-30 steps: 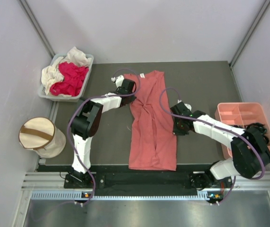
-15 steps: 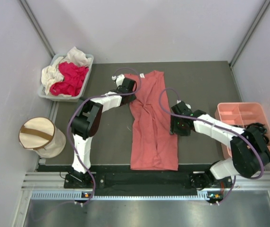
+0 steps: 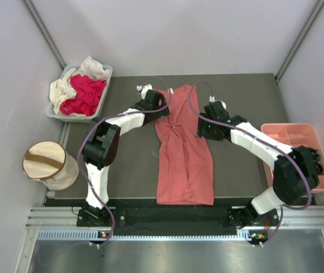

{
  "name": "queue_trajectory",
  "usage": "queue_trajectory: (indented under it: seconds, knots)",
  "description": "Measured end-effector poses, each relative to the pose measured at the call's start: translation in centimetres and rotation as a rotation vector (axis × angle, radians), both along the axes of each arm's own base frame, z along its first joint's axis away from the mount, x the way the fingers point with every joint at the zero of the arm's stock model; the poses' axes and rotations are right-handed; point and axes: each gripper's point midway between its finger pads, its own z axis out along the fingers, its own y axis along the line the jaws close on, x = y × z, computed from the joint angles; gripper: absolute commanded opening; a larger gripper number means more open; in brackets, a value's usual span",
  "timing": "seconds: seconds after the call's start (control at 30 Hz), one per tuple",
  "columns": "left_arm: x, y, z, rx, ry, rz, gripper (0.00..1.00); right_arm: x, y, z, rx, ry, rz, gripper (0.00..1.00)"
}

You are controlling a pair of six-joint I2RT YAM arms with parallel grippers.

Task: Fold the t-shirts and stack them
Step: Rotate the tshirt 90 degrees

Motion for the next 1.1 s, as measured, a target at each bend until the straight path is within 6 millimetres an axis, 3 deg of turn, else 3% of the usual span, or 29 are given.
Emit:
queue_trajectory:
  seconds: [0.13, 0.27, 0.37, 0.57, 0.7, 0.77, 0.83, 0.97, 1.1]
  knots:
    - [-0.4, 0.5, 1.2, 0.003, -0.023, -0.018, 0.98, 3.2, 0.6, -1.1, 0.070, 0.009, -0.009, 0.67]
    - [-0.5, 1.5, 1.6, -0.003, -0.036, -0.021, 0.97, 5.9, -0.7, -2.6, 0.125, 0.050, -0.050, 0.68]
    - [0.0, 2.5, 1.7, -0.016, -0.036, -0.015, 0.96, 8.8, -1.0, -2.5, 0.146, 0.045, -0.056, 0.68]
    - [2.2, 5.6, 1.6, -0.058, -0.051, 0.027, 0.91, 16.1, 0.4, -1.2, 0.248, -0.014, -0.023, 0.68]
    - [4.2, 6.6, 0.1, -0.078, -0.043, 0.030, 0.89, 19.7, 0.6, -3.1, 0.310, -0.001, -0.015, 0.68]
    - [5.2, 6.6, -0.9, -0.081, -0.037, 0.024, 0.88, 21.1, 0.4, -4.7, 0.337, 0.023, -0.020, 0.68]
    - [6.4, 5.9, -0.6, -0.097, -0.063, 0.006, 0.86, 22.1, 0.4, -6.0, 0.365, 0.047, -0.024, 0.69]
    - [8.3, 4.4, -0.6, -0.125, -0.086, -0.036, 0.82, 24.2, 0.2, -5.2, 0.400, 0.019, -0.018, 0.68]
    - [9.4, 3.1, -0.5, -0.160, -0.104, -0.080, 0.79, 25.1, 0.3, -5.4, 0.436, 0.027, -0.010, 0.68]
